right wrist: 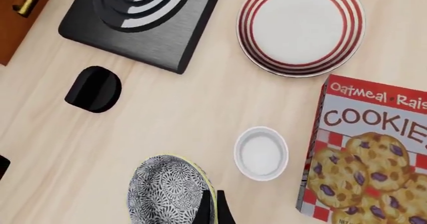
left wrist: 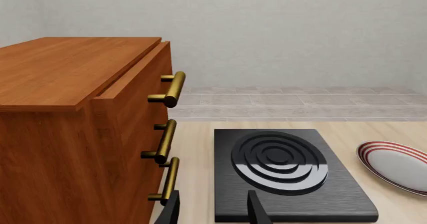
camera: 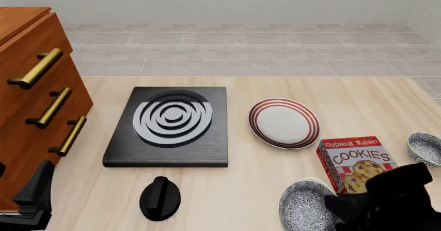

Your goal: Pick the akita bowl next to the ramekin and place it on the plate.

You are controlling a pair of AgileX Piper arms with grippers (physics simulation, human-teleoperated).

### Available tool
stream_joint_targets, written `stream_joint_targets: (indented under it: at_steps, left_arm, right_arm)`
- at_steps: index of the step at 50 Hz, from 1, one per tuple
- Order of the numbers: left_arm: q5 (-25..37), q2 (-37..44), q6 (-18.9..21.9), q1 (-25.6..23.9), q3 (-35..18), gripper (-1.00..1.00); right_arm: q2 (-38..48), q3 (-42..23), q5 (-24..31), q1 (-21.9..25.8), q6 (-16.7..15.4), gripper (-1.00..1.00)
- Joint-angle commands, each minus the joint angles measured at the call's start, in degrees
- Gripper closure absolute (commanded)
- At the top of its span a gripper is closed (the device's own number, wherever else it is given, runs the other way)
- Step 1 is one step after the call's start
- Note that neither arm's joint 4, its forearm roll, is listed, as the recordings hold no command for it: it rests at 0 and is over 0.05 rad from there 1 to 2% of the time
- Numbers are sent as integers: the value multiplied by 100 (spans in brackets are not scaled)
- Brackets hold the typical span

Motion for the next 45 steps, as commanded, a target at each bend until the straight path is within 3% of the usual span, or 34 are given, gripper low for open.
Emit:
stream_joint_targets:
  at_steps: [1, 45]
  left_arm:
    - [0, 0, 0, 0, 0, -100]
    - [0, 0, 0, 0, 0, -100]
  right_arm:
    - [59, -142, -81, -85, 118, 100]
    - [642, -496, -637, -565, 156, 100]
